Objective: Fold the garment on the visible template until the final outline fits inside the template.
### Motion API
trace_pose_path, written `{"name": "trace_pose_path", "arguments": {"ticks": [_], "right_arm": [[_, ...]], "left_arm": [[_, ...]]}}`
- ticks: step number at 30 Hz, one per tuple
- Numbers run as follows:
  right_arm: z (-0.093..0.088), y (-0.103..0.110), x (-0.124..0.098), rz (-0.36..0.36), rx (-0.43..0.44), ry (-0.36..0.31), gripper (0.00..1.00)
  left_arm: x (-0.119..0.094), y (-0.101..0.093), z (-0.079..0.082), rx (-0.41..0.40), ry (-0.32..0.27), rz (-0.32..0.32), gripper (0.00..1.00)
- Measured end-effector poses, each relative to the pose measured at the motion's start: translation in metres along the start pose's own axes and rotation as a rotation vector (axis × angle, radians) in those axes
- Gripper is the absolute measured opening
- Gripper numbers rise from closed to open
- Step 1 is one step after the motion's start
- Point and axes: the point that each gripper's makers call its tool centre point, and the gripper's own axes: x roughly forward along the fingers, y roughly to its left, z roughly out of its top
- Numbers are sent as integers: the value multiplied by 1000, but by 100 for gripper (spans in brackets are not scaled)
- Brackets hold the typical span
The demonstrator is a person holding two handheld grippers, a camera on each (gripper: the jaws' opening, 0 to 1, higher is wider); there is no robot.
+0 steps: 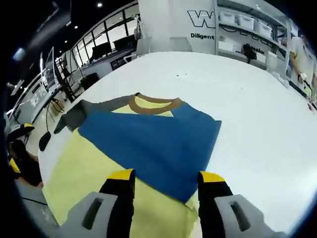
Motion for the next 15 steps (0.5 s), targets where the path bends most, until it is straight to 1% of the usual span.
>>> {"name": "trace_pose_path", "arguments": {"ticks": [3,6,9,10,11,13,15], "right_arm": [[-6,-9,-1,-10,20,6,47],[-11,-17,-3,-32,29,15,43],[-20,-24,-4,-53,32,38,33],[-23,-25,-4,-55,30,49,28],[-26,-29,-5,-73,40,56,24],[-29,-31,-6,-77,34,58,15],[-31,-33,-6,-87,44,60,12]], "left_arm": [[0,2,-1,0,5,5,99],[0,2,-3,-2,9,5,99],[1,2,-3,0,11,2,99],[1,2,-3,1,11,2,99],[2,1,-2,5,11,-1,99],[3,2,-3,6,15,1,99],[3,2,-3,7,16,1,99]]}}
